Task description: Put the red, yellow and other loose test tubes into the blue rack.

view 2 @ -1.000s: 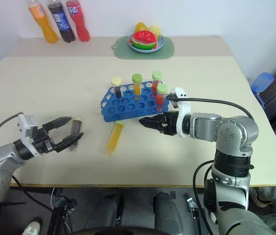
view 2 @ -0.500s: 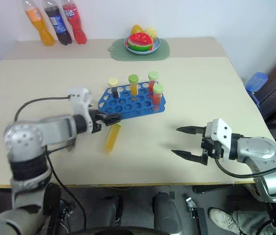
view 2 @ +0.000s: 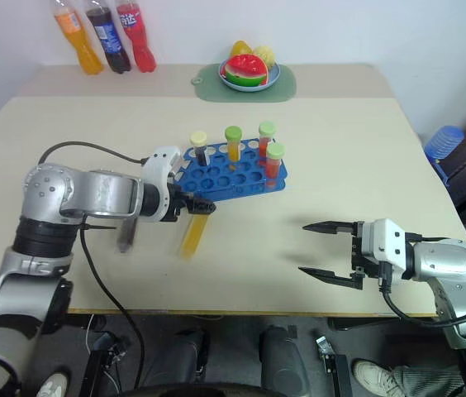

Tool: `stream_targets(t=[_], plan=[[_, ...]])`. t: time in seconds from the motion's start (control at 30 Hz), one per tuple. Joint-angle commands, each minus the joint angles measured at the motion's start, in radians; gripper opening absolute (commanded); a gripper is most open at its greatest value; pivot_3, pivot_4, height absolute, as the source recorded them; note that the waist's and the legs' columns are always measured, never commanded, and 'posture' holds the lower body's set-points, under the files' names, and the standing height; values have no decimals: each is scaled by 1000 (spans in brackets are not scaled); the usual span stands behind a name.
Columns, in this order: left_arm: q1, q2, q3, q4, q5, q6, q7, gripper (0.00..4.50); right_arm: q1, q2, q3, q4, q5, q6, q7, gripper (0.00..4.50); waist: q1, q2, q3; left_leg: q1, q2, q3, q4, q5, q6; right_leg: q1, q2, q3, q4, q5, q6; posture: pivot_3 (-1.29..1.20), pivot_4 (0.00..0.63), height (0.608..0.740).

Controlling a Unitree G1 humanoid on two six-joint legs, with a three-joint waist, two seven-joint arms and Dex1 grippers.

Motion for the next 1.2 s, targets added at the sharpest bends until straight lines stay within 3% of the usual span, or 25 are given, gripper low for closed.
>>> stream_targets(t=[0.03,0.2,0.53,0.63,0.77,0.8,1.03,1.2], plan=[[-59,61,-40,6,-18,10,-78,4500,9,21,-1,-36,0,-20,-34,3755,1,0,0,0,0,0,0,0,0,0,0,0,0,0,0,0,150,740],[-113,46,-95,110,-18,18,-55,4500,-1,48,24,-39,-9,-22,-67,3755,1,0,0,0,-1,0,0,0,0,1,-1,0,-1,0,0,0,150,740],[-304,18,-286,442,-18,182,-182,4500,47,50,18,-109,2,-11,-117,3755,-3,0,0,-1,-1,2,0,0,0,0,0,-1,-1,0,0,0,150,740],[-299,-7,-311,477,-18,169,-124,3704,93,53,11,-137,-5,-19,-131,3816,-2,0,0,-1,-1,1,0,0,0,0,0,-1,-1,0,0,0,150,740],[-281,-24,-306,500,-18,173,-121,1859,123,54,1,-151,-3,-18,-149,3816,-3,-1,0,-1,-1,0,0,0,0,0,0,-1,-1,0,0,0,150,740],[-270,-26,-301,495,-18,170,-118,1424,124,53,2,-150,-4,-19,-152,3816,-4,-1,0,-1,-1,1,0,0,0,0,0,-1,-1,0,0,0,150,740],[-161,33,-239,314,-18,147,-239,1424,81,54,17,-126,18,18,-171,3816,-6,0,0,-1,-1,0,0,0,0,0,0,0,-1,0,0,0,150,740],[57,266,-103,-75,-18,93,-505,1424,13,72,49,-84,20,24,-161,3816,-16,-1,0,-1,1,1,-1,4,-6,-2,0,2,0,0,0,0,150,740]])
